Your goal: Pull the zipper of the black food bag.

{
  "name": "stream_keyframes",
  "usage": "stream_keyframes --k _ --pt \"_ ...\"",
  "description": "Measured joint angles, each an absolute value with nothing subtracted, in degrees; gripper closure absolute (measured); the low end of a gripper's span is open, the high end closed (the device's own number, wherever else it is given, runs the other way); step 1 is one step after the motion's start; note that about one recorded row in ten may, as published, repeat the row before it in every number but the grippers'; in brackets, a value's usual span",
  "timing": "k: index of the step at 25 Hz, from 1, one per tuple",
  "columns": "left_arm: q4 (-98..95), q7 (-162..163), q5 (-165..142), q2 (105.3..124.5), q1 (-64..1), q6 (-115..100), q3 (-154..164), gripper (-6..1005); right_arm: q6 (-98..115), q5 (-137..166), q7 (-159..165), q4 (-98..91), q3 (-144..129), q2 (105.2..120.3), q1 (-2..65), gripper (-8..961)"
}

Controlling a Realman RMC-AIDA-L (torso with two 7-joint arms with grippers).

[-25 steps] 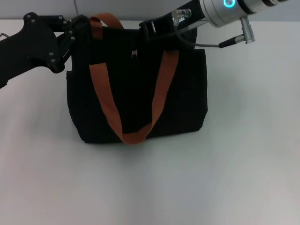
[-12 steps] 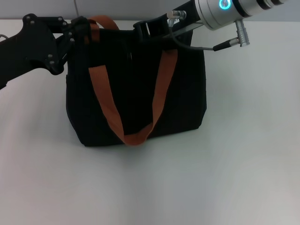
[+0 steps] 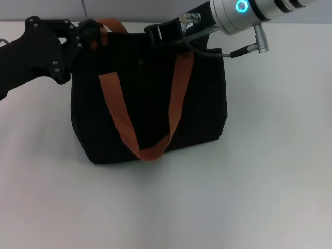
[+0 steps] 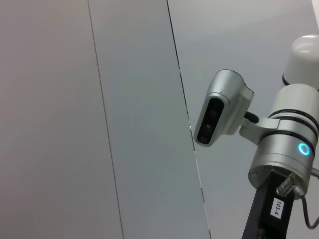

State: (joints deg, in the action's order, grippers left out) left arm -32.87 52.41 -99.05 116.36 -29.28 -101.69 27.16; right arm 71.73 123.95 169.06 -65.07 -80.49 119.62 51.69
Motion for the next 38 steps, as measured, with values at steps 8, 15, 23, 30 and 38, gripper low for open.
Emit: stream_keyframes --k 8,15,23,30,38 --pt "-32.9 52.5 -99.0 116.37 -28.9 -102.1 27.2 968 70.8 124.0 169.1 -65.2 -81.6 119.62 51.4 906" --pt "-32.9 52.6 -99.0 116.36 -28.7 -102.6 27.2 968 70.8 124.0 169.1 -66.4 -81.7 119.62 51.1 954" --pt "-32.8 52.6 -99.0 116.33 -28.5 -102.6 26.9 968 71.2 126.0 169.5 -67.7 -81.2 119.62 50.5 952" --pt "-32.8 52.7 -99.0 116.22 -28.3 -102.6 26.5 968 71.5 127.6 169.6 -69.9 -80.6 119.67 48.3 945" --pt "-32.8 52.7 -99.0 116.19 -28.3 -102.7 26.4 968 73.3 125.9 168.8 -73.7 -79.6 119.52 46.1 893"
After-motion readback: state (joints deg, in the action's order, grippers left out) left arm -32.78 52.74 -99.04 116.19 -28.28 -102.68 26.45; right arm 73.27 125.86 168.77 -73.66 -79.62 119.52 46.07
